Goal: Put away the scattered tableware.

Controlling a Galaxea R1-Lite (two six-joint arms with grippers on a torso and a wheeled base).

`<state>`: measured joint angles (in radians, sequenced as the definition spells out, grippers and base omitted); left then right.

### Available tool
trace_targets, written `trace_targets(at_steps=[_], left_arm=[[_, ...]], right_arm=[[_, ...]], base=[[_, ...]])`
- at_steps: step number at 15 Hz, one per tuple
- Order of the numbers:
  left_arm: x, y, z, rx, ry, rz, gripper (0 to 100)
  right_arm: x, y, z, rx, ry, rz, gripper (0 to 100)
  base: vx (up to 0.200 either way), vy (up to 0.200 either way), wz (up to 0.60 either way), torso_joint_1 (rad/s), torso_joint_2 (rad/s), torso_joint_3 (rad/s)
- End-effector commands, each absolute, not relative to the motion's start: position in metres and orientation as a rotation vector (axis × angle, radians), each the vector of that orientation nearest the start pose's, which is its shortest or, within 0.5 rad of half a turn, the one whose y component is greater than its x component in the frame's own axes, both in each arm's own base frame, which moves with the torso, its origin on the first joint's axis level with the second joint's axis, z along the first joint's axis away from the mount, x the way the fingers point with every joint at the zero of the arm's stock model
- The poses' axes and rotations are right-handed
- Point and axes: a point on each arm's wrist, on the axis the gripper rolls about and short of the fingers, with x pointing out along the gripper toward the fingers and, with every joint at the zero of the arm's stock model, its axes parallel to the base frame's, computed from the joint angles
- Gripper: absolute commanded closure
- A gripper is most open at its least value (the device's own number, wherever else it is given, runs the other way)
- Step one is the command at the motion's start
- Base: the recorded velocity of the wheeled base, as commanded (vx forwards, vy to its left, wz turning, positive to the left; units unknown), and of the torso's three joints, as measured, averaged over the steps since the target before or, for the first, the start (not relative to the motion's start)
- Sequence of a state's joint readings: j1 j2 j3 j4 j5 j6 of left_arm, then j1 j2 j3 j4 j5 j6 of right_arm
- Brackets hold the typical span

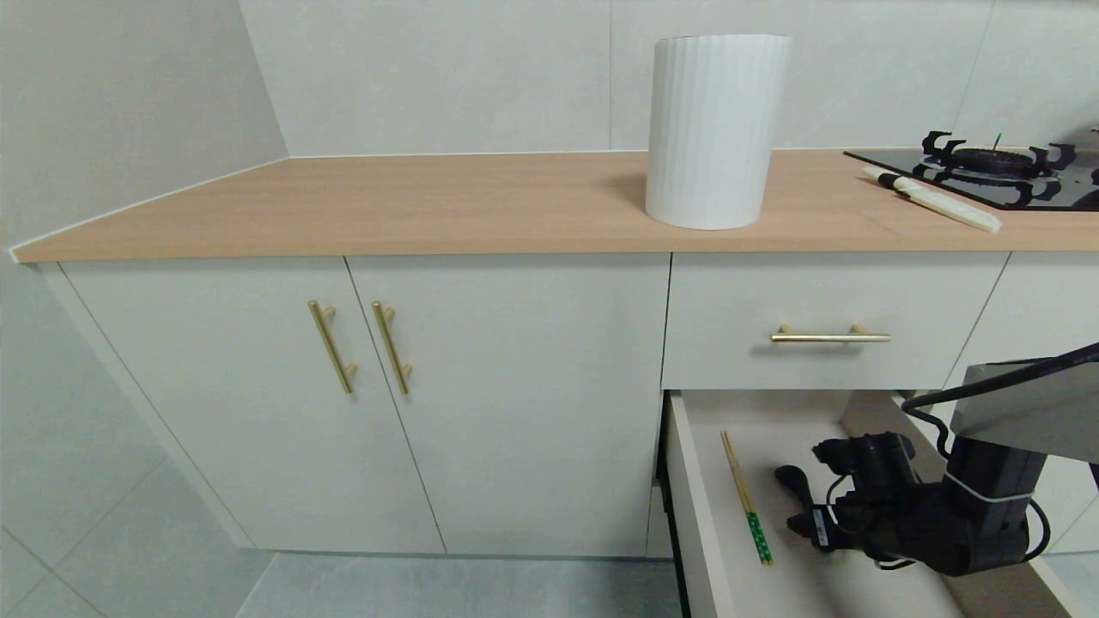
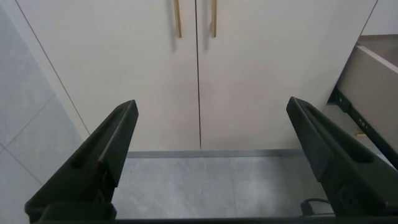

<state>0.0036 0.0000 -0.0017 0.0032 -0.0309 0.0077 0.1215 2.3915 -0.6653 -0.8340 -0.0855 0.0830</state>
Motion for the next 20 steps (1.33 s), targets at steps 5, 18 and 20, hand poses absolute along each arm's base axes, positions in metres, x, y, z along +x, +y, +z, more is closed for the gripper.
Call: trace_targets(at_steps=[5,18,20], left_arm=[[-0.023,-0.001,0.076,0.008,0.001,-0.026,0],[-0.023,-0.001,0.076,0.011,0.003,-0.026,0],[-0.023,-0.001,0.076,0.011,0.003,-0.026,0]], right_arm=[[0.327,0.037,-0.012,-0.010,0.755,-0.023,0],[0.218,0.034,0.184,0.056,0.688,0.207,0],[0.216,0.036,0.181,0.023,0.706,0.222,0]], base=[[0.000,0.000,0.00,0.000,0.00,0.000],[-0.046,0.000,0.00,0.001,0.00,0.002],[-0.200,0.000,0.00,0.000,0.00,0.005]])
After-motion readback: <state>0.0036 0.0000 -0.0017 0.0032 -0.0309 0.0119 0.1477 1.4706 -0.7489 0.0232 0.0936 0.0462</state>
